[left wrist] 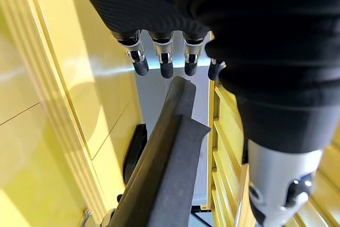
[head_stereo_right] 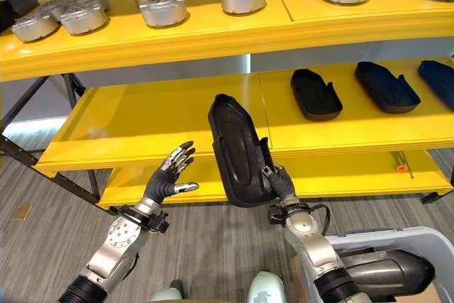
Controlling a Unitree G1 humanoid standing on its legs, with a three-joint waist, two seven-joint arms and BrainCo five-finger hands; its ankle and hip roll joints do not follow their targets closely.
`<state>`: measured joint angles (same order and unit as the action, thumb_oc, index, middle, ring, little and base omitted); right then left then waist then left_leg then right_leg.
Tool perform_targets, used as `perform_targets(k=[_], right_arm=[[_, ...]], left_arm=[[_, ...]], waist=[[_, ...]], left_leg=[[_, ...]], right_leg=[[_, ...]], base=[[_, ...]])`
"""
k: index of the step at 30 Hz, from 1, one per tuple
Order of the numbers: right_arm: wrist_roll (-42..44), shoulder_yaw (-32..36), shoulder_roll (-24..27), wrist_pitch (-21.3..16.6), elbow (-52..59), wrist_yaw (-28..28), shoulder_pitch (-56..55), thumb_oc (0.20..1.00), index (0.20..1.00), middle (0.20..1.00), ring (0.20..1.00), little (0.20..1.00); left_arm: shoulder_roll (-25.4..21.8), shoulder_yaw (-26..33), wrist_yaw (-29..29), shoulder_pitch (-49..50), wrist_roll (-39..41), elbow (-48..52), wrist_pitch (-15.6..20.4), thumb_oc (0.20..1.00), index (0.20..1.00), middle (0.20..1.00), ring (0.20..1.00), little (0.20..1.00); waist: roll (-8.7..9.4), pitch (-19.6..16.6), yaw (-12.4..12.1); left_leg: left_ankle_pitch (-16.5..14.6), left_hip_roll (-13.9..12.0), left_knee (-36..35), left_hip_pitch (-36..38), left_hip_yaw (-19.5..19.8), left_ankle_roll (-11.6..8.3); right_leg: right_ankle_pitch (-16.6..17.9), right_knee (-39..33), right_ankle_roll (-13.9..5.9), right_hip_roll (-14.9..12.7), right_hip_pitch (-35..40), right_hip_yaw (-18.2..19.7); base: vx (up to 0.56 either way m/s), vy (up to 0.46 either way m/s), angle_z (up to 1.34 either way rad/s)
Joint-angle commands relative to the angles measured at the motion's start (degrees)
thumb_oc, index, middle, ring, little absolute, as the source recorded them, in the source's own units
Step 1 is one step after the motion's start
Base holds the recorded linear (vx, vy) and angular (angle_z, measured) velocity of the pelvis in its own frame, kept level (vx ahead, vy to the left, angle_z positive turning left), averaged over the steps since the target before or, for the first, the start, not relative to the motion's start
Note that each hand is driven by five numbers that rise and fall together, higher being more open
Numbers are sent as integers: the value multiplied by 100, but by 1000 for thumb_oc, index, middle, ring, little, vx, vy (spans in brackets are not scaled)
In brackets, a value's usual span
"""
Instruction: Move parts from the plastic box to the shelf.
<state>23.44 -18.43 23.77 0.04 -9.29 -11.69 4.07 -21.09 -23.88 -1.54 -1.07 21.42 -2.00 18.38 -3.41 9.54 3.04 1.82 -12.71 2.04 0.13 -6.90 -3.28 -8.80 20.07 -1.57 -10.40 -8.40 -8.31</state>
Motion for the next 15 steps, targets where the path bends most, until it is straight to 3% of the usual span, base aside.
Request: perform_targets(k=[1,7,15], right_arm=[[94,82,-129,-447,577,33,267,200,200,200,200,200],[165,225,-218,-425,683,145,115,200,200,200,200,200],[34,290,-276,-483,665,18,366,200,200,200,200,200]], left_arm=[[-42,234,-271,-91,310,207,309,1000,1000,1000,1000,1000],[-122,187,-465,-16,128,182,263,1000,1000,1000,1000,1000],[-190,176,-636,165,255,281,97,1000,1000,1000,1000,1000]], waist=[[83,-131,58],[160,-220,109],[331,-239,-99]], left_leg=[[750,29,-448,208,-144,-238],[440,283,-623,580,-213,-70],[294,394,-650,631,-163,50]], right_leg=[[517,-1146,-111,76,1270,-191],[801,-1471,-259,33,1315,-55],[899,-1704,-326,76,1430,-76]], base=[[101,236,-31],[76,146,-14],[62,-20,-2]])
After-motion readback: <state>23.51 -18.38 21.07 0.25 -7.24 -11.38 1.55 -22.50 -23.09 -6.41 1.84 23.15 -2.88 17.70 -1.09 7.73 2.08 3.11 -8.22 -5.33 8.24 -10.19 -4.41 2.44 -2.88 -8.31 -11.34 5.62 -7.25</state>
